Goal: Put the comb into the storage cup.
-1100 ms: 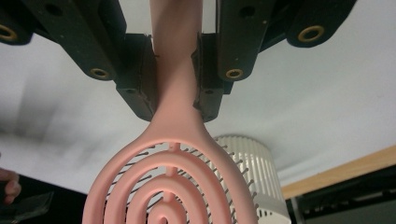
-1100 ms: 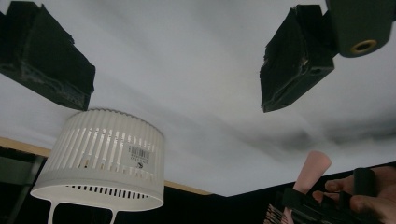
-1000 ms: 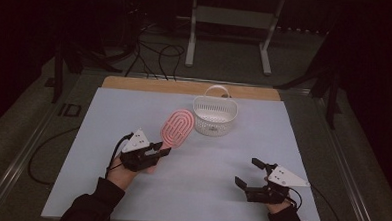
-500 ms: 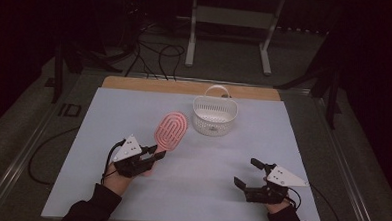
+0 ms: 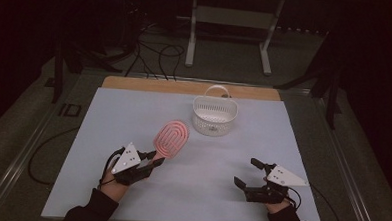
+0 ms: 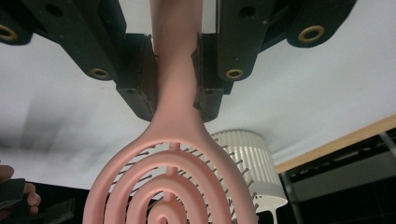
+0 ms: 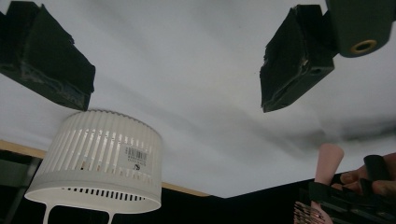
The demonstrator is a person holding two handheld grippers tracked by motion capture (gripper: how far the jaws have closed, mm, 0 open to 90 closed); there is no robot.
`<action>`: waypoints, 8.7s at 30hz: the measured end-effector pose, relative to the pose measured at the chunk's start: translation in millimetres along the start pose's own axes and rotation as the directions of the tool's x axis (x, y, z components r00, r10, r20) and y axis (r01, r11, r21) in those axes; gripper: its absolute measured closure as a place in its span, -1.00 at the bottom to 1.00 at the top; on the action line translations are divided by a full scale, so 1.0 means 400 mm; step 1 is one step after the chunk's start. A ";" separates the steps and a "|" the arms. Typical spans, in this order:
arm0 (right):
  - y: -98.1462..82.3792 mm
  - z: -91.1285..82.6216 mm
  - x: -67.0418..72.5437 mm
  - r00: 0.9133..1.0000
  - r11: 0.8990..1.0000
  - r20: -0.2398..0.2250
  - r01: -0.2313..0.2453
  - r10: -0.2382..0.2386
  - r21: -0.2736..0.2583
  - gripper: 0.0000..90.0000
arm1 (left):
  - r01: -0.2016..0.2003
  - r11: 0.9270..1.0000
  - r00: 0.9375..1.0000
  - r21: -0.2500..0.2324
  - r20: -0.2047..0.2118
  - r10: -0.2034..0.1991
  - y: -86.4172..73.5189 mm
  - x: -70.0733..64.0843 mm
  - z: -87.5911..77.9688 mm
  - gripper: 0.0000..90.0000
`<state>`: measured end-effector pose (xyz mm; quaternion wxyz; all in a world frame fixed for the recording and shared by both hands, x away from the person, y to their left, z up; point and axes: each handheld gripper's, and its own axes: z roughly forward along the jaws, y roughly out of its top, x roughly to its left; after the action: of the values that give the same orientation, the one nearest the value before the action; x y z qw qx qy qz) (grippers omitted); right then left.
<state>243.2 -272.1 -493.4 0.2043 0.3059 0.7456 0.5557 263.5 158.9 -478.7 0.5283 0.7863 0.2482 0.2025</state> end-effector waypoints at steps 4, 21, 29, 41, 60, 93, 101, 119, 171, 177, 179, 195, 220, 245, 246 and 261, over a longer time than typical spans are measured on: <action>0.001 -0.002 -0.001 1.000 1.000 -0.005 -0.001 0.001 -0.007 -0.78 | 0.012 1.000 1.000 -0.012 -0.012 -0.012 -0.007 -0.004 -0.012 0.60; 0.040 -0.008 0.020 1.000 1.000 0.007 0.016 -0.016 0.002 -0.78 | 0.035 0.999 0.999 -0.028 -0.027 -0.036 -0.028 0.000 -0.018 0.60; 0.097 -0.022 0.038 0.999 1.000 0.033 -0.010 0.011 -0.011 -0.80 | 0.041 0.999 0.999 -0.030 -0.033 -0.042 -0.029 0.000 -0.023 0.60; 0.170 -0.014 0.056 0.999 0.999 0.037 -0.016 0.018 -0.050 -0.84 | 0.046 0.999 0.998 -0.030 -0.030 -0.047 -0.029 0.000 -0.023 0.60; 0.283 0.043 0.097 1.000 0.998 -0.011 0.004 -0.005 -0.057 -0.84 | 0.052 0.998 0.998 -0.024 -0.024 -0.052 -0.032 0.004 -0.022 0.60; 0.397 0.203 0.215 0.997 0.998 -0.081 -0.012 0.008 -0.055 -0.84 | 0.061 0.998 0.998 -0.030 -0.030 -0.062 -0.034 0.007 -0.023 0.60; 0.394 0.251 0.247 0.994 0.996 -0.086 -0.075 0.071 -0.044 -0.84 | 0.063 0.997 0.997 -0.037 -0.030 -0.064 -0.033 0.008 -0.026 0.60; 0.360 0.342 0.244 0.972 0.978 -0.110 -0.209 0.209 0.008 -0.81 | 0.062 0.997 0.997 -0.039 -0.038 -0.064 -0.034 0.011 -0.030 0.60; 0.315 0.413 0.271 0.906 0.935 -0.231 -0.348 0.355 0.073 0.41 | 0.104 0.994 0.994 -0.041 0.031 -0.103 -0.034 0.010 -0.022 0.59; 0.317 0.409 0.275 0.909 0.939 -0.236 -0.341 0.343 0.048 0.42 | 0.109 0.993 0.994 -0.054 0.025 -0.108 -0.030 0.004 -0.021 0.59; 0.321 0.407 0.275 0.912 0.941 -0.237 -0.335 0.335 0.043 0.42 | 0.120 0.991 0.992 -0.052 0.034 -0.119 -0.027 0.003 -0.020 0.58; 0.330 0.397 0.258 0.932 0.955 -0.210 -0.298 0.294 0.017 0.43 | 0.166 0.986 0.986 -0.017 0.016 -0.166 -0.027 0.001 -0.008 -0.20; 0.369 0.367 0.218 0.951 0.976 -0.225 -0.216 0.212 0.006 0.43 | 0.179 0.982 0.973 0.052 0.140 -0.185 -0.036 0.008 -0.001 -1.00; 0.418 0.300 0.150 0.966 0.987 -0.214 -0.157 0.148 -0.024 0.43 | 0.152 0.984 0.977 0.096 0.137 -0.164 -0.060 0.037 -0.050 -1.00; 0.419 0.296 0.145 0.966 0.987 -0.212 -0.157 0.148 -0.028 0.43 | 0.153 0.984 0.976 0.096 0.139 -0.166 -0.061 0.038 -0.051 -1.00; 0.429 0.255 0.113 0.972 0.989 -0.195 -0.142 0.131 -0.042 0.43 | 0.175 0.980 0.980 0.097 0.074 -0.182 -0.096 0.077 -0.104 -1.00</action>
<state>315.2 -136.0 -358.8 0.1011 0.2954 0.7234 0.6157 257.0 220.1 -497.7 0.5182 0.7915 0.3046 0.1101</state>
